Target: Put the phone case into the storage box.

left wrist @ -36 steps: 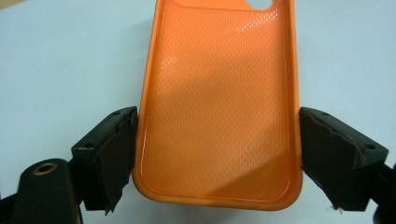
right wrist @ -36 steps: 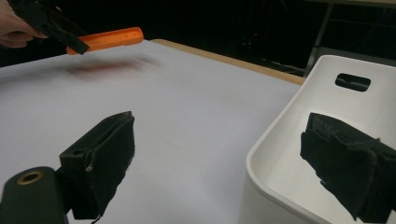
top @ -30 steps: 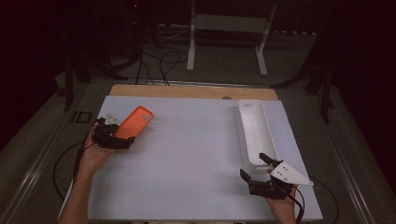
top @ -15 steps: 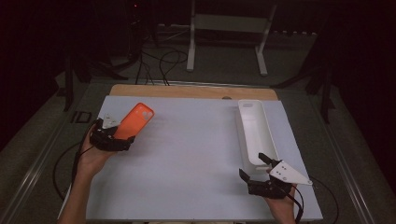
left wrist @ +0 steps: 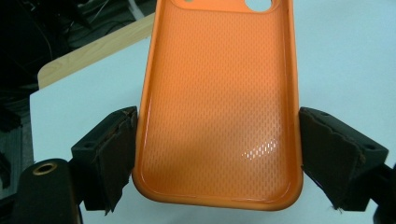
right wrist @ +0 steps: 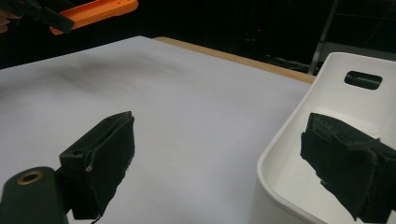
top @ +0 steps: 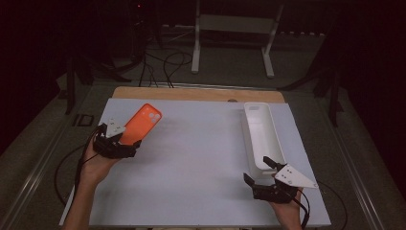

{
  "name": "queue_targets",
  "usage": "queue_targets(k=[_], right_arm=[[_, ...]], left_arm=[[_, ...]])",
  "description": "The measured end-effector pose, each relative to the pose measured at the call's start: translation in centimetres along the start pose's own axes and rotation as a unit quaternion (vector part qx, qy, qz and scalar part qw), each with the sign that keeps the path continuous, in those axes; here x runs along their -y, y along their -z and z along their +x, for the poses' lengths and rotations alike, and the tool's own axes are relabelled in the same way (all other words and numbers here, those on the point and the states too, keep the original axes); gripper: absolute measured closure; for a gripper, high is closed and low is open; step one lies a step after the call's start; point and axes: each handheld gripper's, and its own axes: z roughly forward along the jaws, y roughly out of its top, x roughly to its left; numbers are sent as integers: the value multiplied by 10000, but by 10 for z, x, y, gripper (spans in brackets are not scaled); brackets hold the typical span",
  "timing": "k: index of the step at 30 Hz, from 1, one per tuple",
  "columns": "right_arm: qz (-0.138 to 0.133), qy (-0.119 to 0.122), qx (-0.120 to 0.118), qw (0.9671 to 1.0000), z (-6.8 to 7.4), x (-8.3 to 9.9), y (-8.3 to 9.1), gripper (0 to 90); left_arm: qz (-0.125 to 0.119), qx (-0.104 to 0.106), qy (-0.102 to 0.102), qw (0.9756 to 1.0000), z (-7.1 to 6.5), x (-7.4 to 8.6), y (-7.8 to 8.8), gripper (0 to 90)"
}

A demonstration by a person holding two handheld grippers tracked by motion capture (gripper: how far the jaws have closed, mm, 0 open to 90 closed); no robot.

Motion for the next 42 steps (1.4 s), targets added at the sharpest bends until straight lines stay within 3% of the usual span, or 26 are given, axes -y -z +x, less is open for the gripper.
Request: queue_targets(k=[13, 19, 30, 42], right_arm=[[49, 39, -114, 9999, 3, -9, -7, 96], [123, -17, -174, 9998, 3, -13, -14, 95], [227, -180, -268, 9992, 0, -18, -23, 95], [260, -257, -452, 9983, 2, -26, -32, 94]], left_arm=[[-343, 2, -159, 9993, -20, -2, 13, 167], [-499, 50, -195, 9986, -29, -4, 19, 167], [-674, 85, -465, 9966, -54, -8, 26, 166], [-883, 240, -555, 9943, -75, -11, 30, 167]])
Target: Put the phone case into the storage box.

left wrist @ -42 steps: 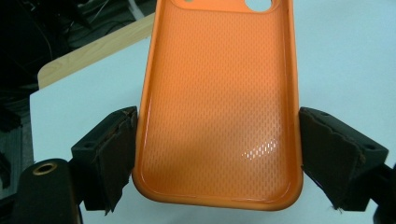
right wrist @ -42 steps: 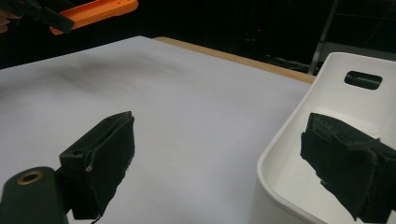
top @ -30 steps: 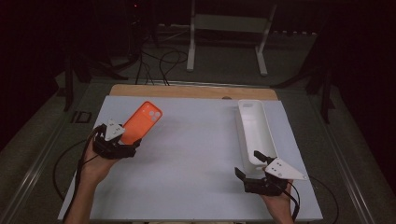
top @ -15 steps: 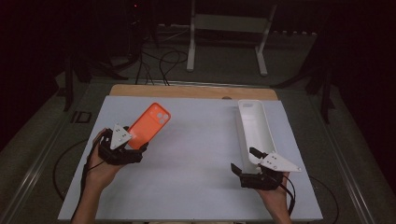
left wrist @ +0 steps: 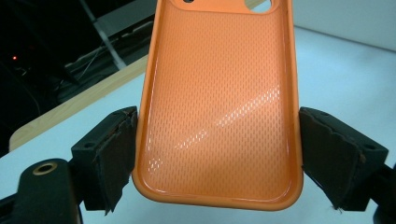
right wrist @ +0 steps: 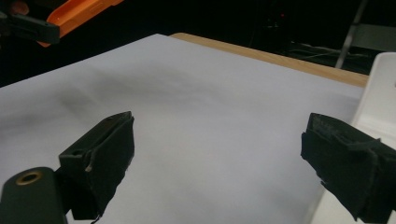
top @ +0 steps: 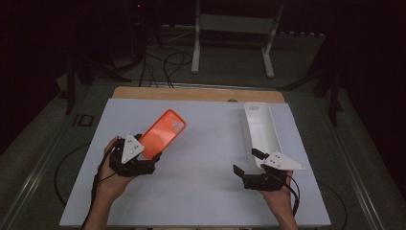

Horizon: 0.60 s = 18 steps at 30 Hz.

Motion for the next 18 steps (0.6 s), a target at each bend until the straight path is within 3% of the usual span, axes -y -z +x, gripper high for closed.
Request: queue_targets(k=[14, 18], right_arm=[[-102, 66, -155, 9998, 5, -12, -9, 95], [-141, -83, -274, 9995, 5, -14, -11, 95]], left_arm=[[-181, 175, -163, 9996, -23, -8, -3, 167], [-203, 218, -184, 9994, -27, -10, -6, 167]])
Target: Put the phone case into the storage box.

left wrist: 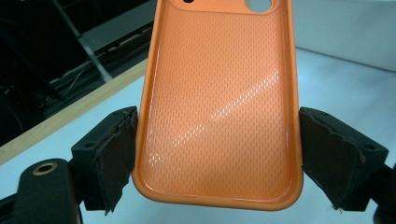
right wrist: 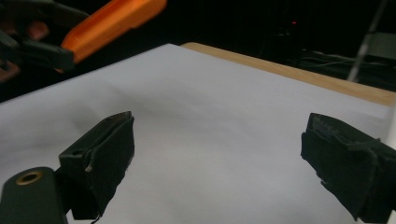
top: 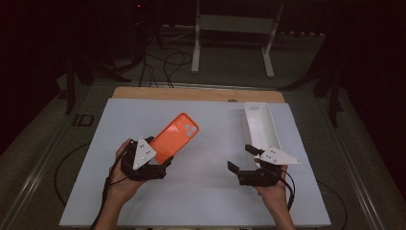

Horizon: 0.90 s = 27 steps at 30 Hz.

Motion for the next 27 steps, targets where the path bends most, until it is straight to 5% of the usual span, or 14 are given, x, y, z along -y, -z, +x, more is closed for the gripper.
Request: queue_targets(k=[27], right_arm=[[133, -320, -434, 9985, 11, -22, -21, 95]], left_arm=[[-112, 411, -430, 9982, -42, -16, -17, 166]])
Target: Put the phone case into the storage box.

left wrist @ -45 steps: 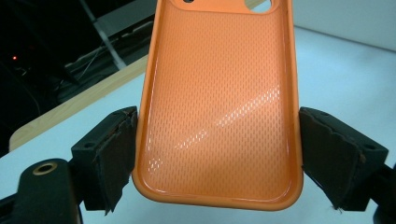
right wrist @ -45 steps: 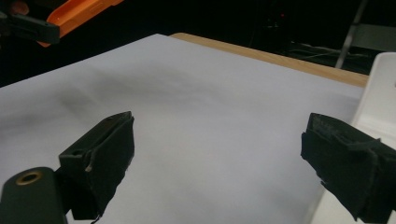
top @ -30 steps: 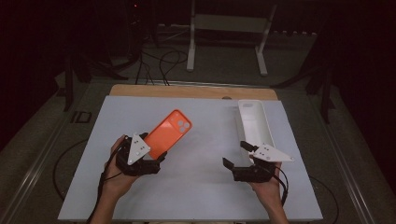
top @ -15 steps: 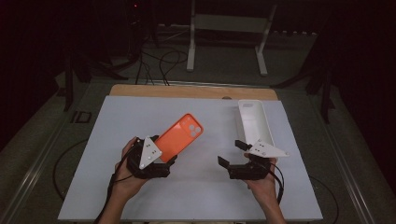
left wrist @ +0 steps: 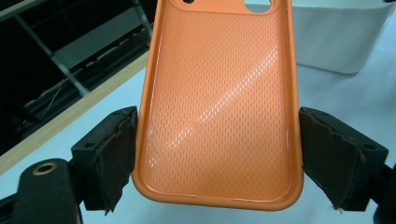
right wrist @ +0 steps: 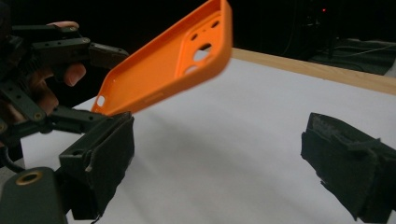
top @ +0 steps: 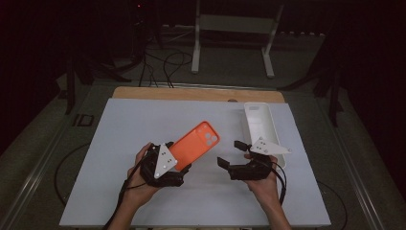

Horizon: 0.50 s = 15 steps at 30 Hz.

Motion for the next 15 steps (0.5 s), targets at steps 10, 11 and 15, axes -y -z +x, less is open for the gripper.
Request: queue_targets(k=[10, 11, 15], right_arm=[[34, -99, -196, 9998, 5, -6, -9, 95], [47, -98, -226, 9997, 5, -7, -10, 95], [88, -126, -296, 9994, 6, -8, -14, 96]], left_arm=[[-61, 145, -104, 9998, -12, -6, -7, 166], [-57, 171, -128, 9998, -13, -7, -7, 166], [-78, 211, -179, 9996, -18, -9, -8, 166]])
